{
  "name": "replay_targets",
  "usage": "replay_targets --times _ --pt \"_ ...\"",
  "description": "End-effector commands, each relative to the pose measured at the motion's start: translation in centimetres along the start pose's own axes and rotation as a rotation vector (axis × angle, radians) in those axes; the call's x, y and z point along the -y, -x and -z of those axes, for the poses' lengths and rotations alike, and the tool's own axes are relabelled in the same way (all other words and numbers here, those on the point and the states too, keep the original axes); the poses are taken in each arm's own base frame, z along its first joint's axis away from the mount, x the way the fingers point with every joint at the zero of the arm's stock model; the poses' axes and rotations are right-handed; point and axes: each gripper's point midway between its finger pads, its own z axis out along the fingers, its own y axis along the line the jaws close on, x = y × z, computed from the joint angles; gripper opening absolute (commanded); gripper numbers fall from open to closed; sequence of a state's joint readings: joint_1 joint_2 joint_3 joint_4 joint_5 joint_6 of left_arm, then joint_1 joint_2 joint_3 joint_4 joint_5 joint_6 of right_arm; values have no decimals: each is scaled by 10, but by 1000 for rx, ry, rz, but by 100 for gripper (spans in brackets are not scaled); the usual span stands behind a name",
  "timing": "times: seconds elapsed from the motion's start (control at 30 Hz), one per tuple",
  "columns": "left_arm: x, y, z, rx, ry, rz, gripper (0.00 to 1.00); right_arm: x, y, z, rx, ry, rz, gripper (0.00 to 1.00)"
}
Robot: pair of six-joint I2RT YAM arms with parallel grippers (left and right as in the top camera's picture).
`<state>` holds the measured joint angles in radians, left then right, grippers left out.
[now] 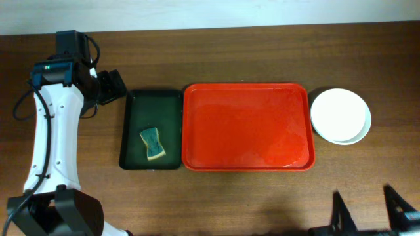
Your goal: Clean dirty plates on tray and stack at the side
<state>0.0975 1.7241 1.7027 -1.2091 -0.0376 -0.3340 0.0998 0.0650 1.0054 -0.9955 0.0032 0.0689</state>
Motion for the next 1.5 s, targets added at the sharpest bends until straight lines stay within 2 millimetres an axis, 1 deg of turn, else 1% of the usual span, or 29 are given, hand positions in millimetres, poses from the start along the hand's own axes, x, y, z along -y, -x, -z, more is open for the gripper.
replay_targets --times 0.0,0.03,0.1,0.13,0.17,0.23,0.3,0.33,0.37,0.53,0.63,0.77,0.9,1.0,1.03,1.47 --pt "-1 4 7 21 -2 11 99 7 -16 -32 59 -39 8 98" --pt "-1 4 7 22 -1 11 99 7 -12 -49 112 -40 9 98" --pt "-1 4 7 21 -2 11 99 5 -5 -66 202 -20 14 99" --pt "-1 4 7 21 -2 11 99 2 2 -76 278 5 22 98" --pt "-1 4 7 21 -2 11 99 -1 5 -82 336 25 28 99" --pt "-1 4 7 22 -1 11 99 -3 4 -92 407 46 36 98" --pt "-1 4 7 22 -1 11 99 -3 -6 -101 437 56 40 98" --pt "-1 4 7 22 -1 11 99 -2 -15 -107 440 57 40 98" --pt "-1 4 7 22 -1 11 99 -1 -29 -115 426 55 39 98" --pt "-1 4 7 21 -2 11 99 5 -77 -137 331 44 31 98" --pt "-1 4 7 21 -2 11 99 7 -98 -144 285 41 28 98" --pt "-1 4 7 21 -2 11 99 11 -121 -151 238 26 22 98" --pt "-1 4 7 21 -2 11 99 14 -137 -155 175 12 18 98" --pt "-1 4 7 22 -2 10 99 16 -171 -158 36 4 9 98" --pt "-1 4 7 21 -2 10 99 17 -186 -158 -23 -1 5 98" --pt "-1 4 7 21 -2 11 99 18 -185 -158 -20 -3 7 98"
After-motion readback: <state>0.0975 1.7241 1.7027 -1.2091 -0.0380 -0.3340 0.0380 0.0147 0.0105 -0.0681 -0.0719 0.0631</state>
